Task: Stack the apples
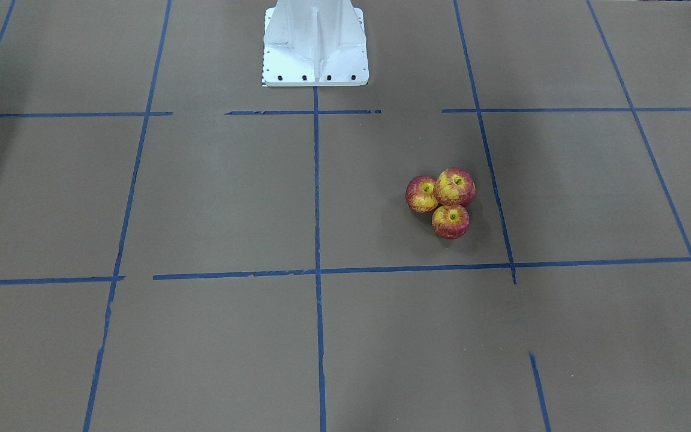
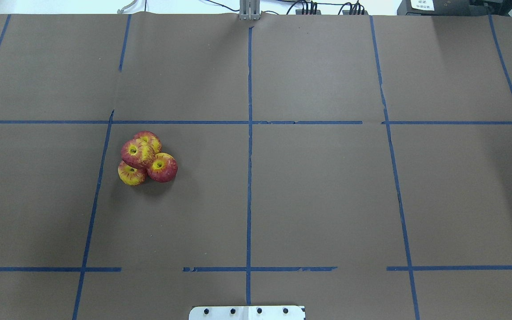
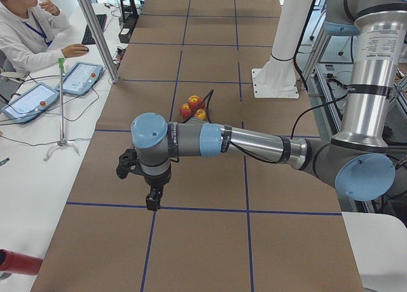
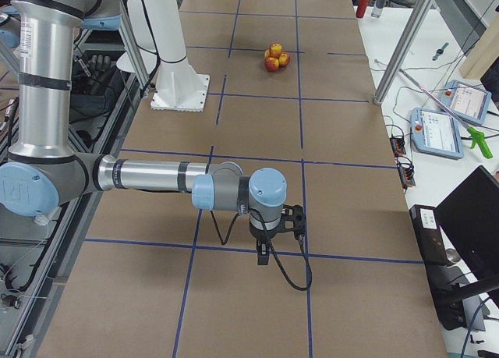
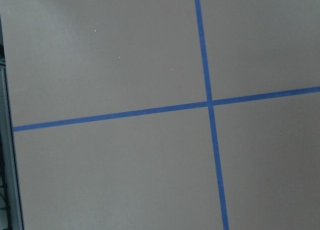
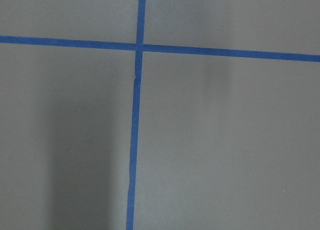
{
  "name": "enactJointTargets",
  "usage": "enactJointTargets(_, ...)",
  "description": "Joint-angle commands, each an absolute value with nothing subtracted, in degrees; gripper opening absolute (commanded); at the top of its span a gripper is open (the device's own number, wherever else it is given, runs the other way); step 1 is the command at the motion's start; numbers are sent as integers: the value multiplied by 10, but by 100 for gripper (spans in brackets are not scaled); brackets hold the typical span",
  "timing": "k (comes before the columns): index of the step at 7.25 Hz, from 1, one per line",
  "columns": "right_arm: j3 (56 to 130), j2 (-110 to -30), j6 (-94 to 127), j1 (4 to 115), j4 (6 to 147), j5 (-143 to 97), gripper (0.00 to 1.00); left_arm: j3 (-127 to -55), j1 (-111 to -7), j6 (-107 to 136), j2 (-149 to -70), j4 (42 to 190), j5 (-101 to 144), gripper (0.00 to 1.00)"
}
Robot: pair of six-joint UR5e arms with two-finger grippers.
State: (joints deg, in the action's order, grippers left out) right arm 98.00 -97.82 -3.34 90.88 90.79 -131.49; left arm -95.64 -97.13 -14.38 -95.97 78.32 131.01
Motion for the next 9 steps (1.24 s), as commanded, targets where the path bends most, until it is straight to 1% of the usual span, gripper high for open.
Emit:
enactJointTargets(1, 980, -978, -33, 909, 908, -1315, 100, -958, -971, -144, -966, 786, 1311, 100)
enactJointTargets(9, 980, -978, -33, 909, 908, -1315, 100, -956, -970, -143, -963, 784, 1311, 100)
